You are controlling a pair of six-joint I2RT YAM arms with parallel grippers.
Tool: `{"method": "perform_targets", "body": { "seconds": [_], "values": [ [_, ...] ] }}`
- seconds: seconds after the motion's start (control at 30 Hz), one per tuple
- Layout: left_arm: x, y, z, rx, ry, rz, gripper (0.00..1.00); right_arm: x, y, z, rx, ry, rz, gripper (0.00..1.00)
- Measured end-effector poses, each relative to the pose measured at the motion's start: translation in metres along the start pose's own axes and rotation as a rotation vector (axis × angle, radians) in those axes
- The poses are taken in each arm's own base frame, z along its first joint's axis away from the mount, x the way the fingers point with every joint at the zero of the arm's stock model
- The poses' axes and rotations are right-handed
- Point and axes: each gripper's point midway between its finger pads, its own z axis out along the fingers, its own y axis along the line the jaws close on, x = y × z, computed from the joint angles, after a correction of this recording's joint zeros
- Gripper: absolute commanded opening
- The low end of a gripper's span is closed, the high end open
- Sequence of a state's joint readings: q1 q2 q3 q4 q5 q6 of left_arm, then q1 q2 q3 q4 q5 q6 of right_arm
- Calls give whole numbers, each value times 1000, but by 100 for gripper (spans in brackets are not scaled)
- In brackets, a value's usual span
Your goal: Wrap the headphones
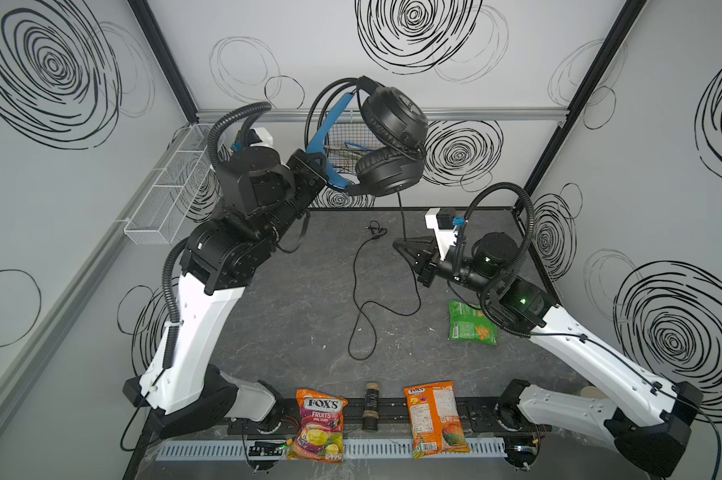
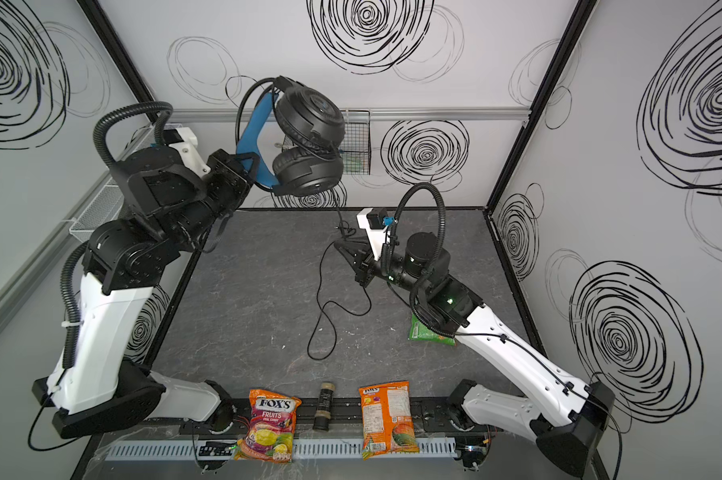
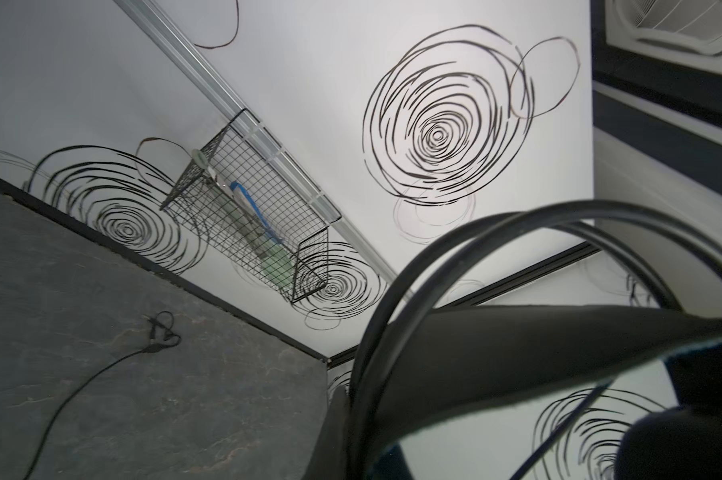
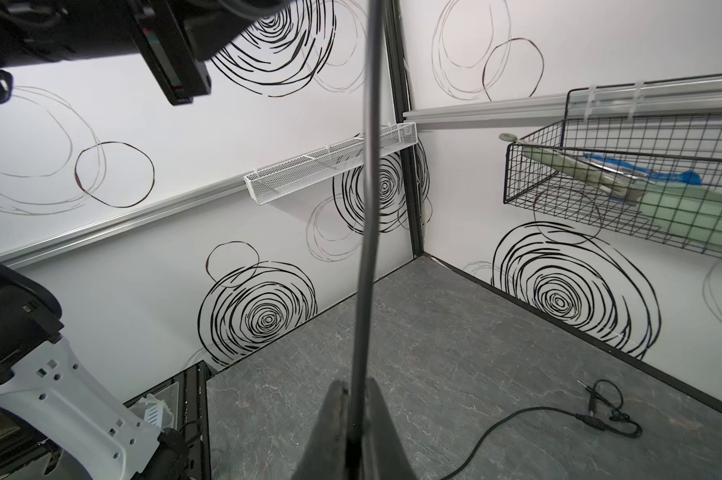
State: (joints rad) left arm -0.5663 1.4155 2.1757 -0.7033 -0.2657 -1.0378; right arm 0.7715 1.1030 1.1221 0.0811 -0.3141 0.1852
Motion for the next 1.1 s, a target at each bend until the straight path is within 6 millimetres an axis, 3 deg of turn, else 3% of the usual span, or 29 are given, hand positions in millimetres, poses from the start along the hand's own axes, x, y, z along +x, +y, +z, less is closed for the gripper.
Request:
{"method": "perform_targets", "body": {
  "seconds": [0.2, 0.27, 0.4, 0.67, 0.8, 0.93, 1.1],
  "values": [
    [-3, -23, -8, 90, 19, -72, 0, 9, -19, 16, 1, 6, 23, 12],
    [-2, -23, -8, 92, 26, -77, 0, 10, -22, 21, -4, 4, 25, 11],
    [-1, -22, -7, 90, 31, -80, 0, 16, -25, 30, -25, 11, 32, 0],
    [-3, -11, -4, 51, 19, -65, 0, 29, -19, 37, -68, 39, 44, 0],
    [-22, 11, 2, -16, -39, -36, 0, 37, 0, 38, -96, 64, 40, 0],
    [-37, 55, 19, -142, -95, -11, 0, 50, 37, 36, -133, 107, -4, 0],
    [-25, 97, 43, -289, -78, 74, 0, 70, 67, 37, -128, 193, -76, 0]
  ]
}}
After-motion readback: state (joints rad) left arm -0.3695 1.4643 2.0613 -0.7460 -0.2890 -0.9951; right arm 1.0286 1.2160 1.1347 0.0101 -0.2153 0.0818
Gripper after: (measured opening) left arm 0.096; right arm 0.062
